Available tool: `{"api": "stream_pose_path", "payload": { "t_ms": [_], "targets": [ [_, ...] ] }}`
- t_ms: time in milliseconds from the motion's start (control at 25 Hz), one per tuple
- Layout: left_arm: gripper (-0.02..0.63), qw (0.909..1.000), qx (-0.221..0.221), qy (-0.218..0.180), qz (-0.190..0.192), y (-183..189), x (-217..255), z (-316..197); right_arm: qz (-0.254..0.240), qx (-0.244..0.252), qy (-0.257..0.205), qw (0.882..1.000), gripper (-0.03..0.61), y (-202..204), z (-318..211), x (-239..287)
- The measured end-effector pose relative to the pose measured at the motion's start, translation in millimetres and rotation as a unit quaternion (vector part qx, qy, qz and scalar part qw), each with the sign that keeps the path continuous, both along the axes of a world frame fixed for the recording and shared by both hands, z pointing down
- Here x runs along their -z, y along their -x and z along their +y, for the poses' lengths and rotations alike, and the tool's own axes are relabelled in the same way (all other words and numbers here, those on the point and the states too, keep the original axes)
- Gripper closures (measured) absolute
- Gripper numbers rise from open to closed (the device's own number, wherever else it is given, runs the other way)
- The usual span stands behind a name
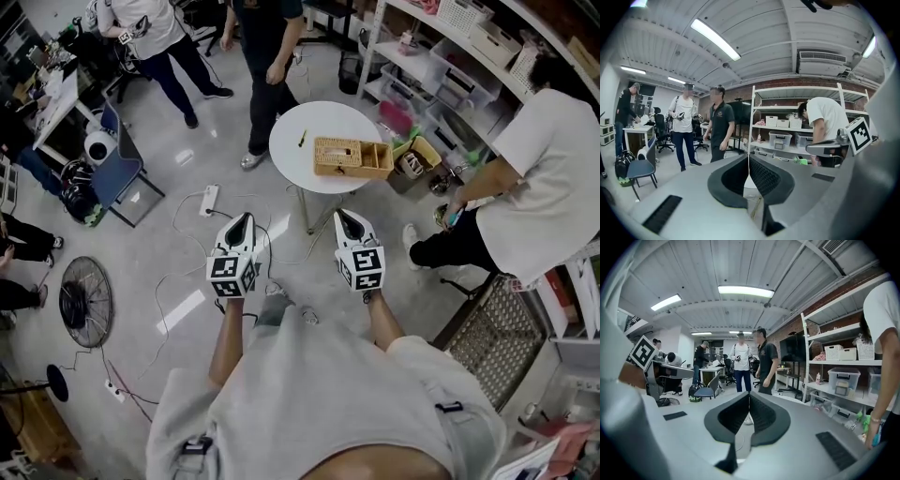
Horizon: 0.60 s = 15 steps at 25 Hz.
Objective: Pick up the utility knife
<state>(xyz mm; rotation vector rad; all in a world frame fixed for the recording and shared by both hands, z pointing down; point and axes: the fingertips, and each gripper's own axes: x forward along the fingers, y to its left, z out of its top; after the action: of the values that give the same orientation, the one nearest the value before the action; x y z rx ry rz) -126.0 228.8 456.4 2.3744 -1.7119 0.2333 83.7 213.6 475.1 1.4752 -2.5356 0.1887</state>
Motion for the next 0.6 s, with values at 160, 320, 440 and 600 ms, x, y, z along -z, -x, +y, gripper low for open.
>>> {"api": "stream_pose_path", "payload": {
  "t_ms": [160, 320, 440, 600],
  "targets": [
    [0.591, 1.0000, -0.002, 0.004, 0.003, -2, -8, -16, 0.005, -0.002, 0.006, 1.000, 0.548, -2, -14, -7],
    [0.591, 0.9999, -0.008, 0.006, 0.012, -4, -13, -40, 0.012, -0.004, 0.007, 1.000, 0.548, -3, -34, -9],
    [0.591, 0.9998, -0.013, 0.006, 0.017, -5, -18, -61, 0.019, -0.007, 0.004, 1.000, 0.548, -2, -54, -9],
    [0.591, 0.9994, -0.026, 0.011, 0.022, -7, -29, -95, 0.024, -0.017, 0.006, 1.000, 0.548, -1, -81, -14]
  ]
}}
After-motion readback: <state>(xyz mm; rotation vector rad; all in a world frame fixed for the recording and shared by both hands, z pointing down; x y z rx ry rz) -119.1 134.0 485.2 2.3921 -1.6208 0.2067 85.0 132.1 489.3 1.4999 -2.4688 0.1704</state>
